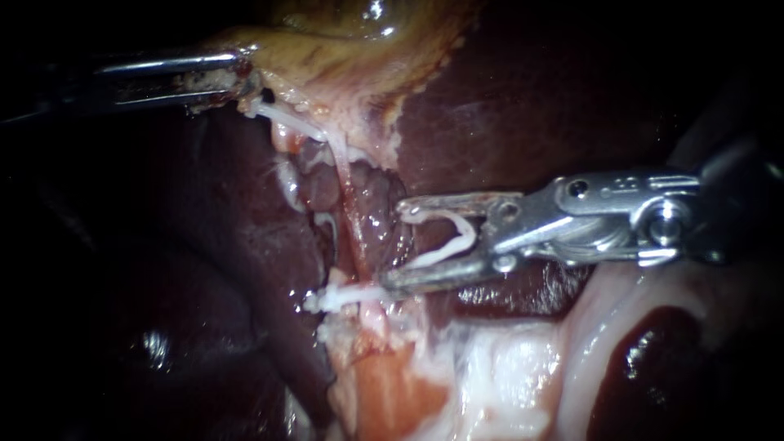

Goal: Clipping second clip right tube

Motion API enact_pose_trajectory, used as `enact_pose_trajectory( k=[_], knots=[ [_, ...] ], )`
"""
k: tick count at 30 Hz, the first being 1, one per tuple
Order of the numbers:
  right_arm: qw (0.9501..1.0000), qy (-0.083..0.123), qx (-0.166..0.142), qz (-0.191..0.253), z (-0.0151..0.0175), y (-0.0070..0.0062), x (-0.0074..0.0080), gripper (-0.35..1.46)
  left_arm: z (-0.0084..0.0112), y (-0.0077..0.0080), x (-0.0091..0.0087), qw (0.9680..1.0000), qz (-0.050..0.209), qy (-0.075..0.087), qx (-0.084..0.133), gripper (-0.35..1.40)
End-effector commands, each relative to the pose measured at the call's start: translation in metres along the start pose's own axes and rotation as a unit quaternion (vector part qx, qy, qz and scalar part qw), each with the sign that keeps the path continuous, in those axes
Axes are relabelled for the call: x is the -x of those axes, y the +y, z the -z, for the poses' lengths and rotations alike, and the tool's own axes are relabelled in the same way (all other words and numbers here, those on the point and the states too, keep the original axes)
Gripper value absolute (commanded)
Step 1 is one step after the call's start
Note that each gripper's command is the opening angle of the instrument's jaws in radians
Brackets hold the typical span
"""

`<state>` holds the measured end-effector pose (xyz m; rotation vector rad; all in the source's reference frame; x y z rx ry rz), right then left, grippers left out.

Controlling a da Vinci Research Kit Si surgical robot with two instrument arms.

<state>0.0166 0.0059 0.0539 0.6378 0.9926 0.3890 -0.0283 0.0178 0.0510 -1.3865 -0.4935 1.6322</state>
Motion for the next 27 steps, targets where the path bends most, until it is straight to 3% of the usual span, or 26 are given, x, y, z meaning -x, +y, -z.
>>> enact_pose_trajectory(
  k=[1,9,16,21,27],
  knots=[
    [1.0,0.001,-0.003,-0.005,-0.0005,0.0001,-0.0002,0.49,0.0,0.0,0.0,1.0,0.0,0.0,0.0,-0.35],
    [0.9993,0.004,-0.022,-0.03,-0.0036,0.0002,-0.0002,0.49,0.0001,0.0,0.0,1.0,0.0,0.0,0.0,-0.35],
    [0.9967,0.027,-0.054,-0.054,-0.0048,0.0002,-0.0002,0.49,0.0001,0.0,0.0,1.0,0.0,0.0,0.001,-0.35],
    [0.9919,0.057,-0.088,-0.071,-0.0051,-0.0002,-0.0006,0.49,0.0001,0.0,0.0,1.0,0.0,0.0,0.001,-0.35],
    [0.9818,0.09,-0.14,-0.092,-0.0049,-0.002,-0.0015,0.49,0.0001,0.0,0.0,1.0,0.0,0.0,0.001,-0.35]
  ],
)
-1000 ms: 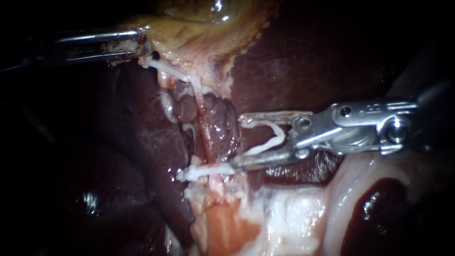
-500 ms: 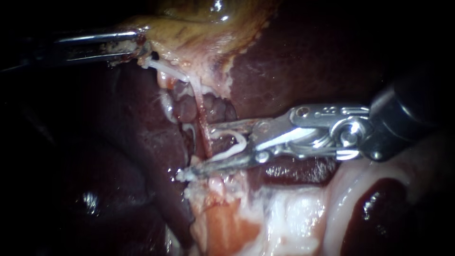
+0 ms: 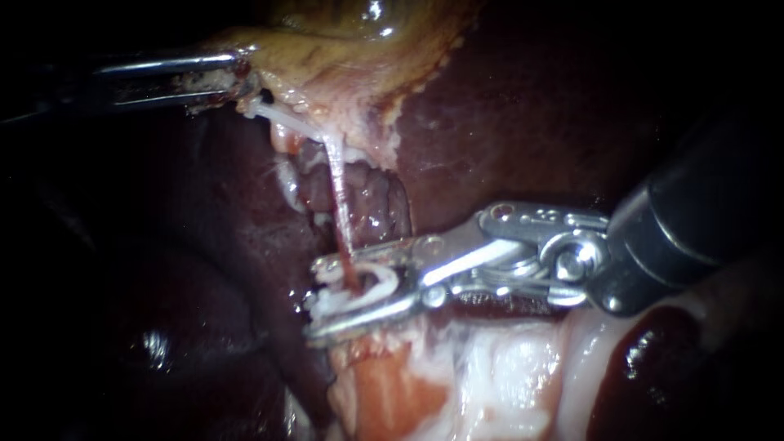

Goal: Clipping second clip right tube

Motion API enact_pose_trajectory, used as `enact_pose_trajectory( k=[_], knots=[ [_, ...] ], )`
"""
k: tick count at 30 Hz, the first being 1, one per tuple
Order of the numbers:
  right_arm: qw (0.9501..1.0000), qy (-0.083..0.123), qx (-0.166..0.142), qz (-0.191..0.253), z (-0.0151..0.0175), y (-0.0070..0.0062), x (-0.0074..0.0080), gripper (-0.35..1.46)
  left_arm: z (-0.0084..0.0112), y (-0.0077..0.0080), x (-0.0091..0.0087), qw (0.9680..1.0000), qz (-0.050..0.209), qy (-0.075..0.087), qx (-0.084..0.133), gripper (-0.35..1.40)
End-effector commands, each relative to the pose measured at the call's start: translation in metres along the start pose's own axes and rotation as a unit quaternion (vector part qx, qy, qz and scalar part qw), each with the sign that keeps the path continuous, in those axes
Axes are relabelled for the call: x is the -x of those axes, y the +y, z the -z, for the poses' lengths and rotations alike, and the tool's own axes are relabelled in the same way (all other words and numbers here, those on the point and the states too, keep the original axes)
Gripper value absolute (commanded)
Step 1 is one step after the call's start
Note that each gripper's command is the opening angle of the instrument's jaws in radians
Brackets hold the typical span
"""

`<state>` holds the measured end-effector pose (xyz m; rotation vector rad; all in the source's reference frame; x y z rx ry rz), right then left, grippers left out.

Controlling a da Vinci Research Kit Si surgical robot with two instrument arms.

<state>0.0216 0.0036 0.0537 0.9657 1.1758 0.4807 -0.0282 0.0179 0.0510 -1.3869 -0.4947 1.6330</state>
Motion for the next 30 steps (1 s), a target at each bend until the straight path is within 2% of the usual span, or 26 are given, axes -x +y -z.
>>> enact_pose_trajectory(
  k=[1,5,7,10,15,20,28,30],
  knots=[
    [1.0,0.0,-0.007,-0.002,0.0,-0.0005,-0.0002,0.48,0.0,0.0,0.0,1.0,0.0,0.0,0.0,-0.35],
    [0.9996,-0.004,-0.029,-0.006,-0.0004,-0.0019,-0.0005,0.47,0.0,0.0,0.0,1.0,0.0,0.0,0.0,-0.35],
    [0.9993,-0.008,-0.035,-0.007,-0.0005,-0.0021,-0.0005,0.46,0.0,0.0,0.0,1.0,0.0,0.0,0.0,-0.35],
    [0.9989,-0.014,-0.046,-0.004,-0.0004,-0.0021,-0.0006,0.46,0.0,0.0,0.0,1.0,0.0,0.0,0.0,-0.35],
    [0.9981,-0.021,-0.059,-0.001,0.0,-0.0017,-0.0005,0.34,0.0,0.0,0.0,1.0,0.0,0.0,0.0,-0.35],
    [0.9979,-0.023,-0.061,-0.003,0.0007,-0.0017,-0.0002,0.02,0.0,0.0,0.0,1.0,0.0,0.0,0.0,-0.35],
    [0.9976,-0.025,-0.063,-0.012,0.0007,-0.0017,-0.0001,-0.21,0.0,0.0,0.0,1.0,0.0,0.0,0.0,-0.35],
    [0.9973,-0.026,-0.063,-0.026,0.0009,-0.0017,-0.0001,-0.35,0.0,0.0,0.0,1.0,0.0,0.0,0.0,-0.35]
  ],
)
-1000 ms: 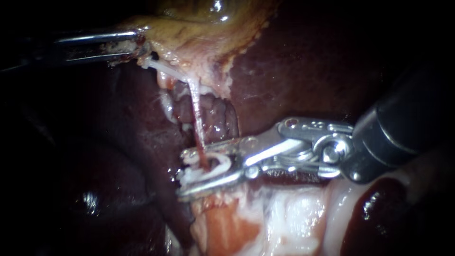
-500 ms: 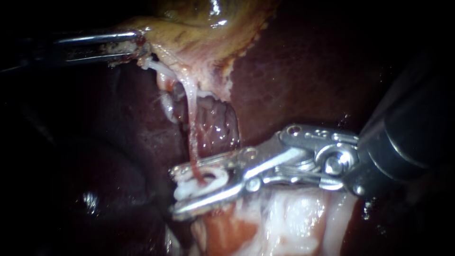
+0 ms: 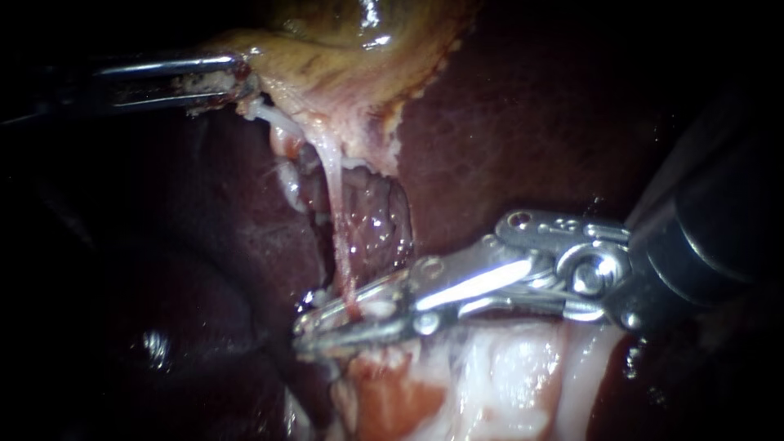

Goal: Clipping second clip right tube

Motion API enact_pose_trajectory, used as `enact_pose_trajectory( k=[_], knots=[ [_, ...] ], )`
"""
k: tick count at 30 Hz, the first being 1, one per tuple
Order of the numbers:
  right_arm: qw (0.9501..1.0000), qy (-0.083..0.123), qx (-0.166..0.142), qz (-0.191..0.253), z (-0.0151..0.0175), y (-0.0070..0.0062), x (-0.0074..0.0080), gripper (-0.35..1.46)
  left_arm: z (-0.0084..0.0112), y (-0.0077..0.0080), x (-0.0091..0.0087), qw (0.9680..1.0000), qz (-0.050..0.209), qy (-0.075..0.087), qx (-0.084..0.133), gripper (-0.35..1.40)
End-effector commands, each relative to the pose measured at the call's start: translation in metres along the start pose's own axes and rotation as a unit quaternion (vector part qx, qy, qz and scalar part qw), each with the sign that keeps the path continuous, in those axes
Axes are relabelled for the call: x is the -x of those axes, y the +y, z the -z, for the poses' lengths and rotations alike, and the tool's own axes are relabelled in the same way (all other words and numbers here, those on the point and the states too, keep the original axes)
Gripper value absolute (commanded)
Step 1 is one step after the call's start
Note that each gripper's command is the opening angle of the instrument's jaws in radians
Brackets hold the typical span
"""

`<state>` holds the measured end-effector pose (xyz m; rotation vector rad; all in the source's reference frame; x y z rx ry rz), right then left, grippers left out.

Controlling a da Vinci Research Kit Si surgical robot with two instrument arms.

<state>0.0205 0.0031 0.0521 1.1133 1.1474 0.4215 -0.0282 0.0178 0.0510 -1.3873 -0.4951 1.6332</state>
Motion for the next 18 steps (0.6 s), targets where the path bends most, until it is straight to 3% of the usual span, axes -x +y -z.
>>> enact_pose_trajectory(
  k=[1,6,18],
  knots=[
    [1.0,0.0,0.0,-0.001,0.0001,-0.0001,0.0,-0.35,0.0,0.0,0.0,1.0,0.0,0.0,0.0,-0.35],
    [0.9999,-0.009,0.011,-0.004,0.0003,-0.0001,0.0003,-0.35,0.0,0.0,0.0,1.0,0.0,0.0,0.0,-0.35],
    [0.9999,-0.009,0.012,-0.003,0.0004,0.0005,0.0006,-0.35,-0.0001,0.0,0.0001,1.0,0.0,0.0,-0.001,-0.35]
  ],
)
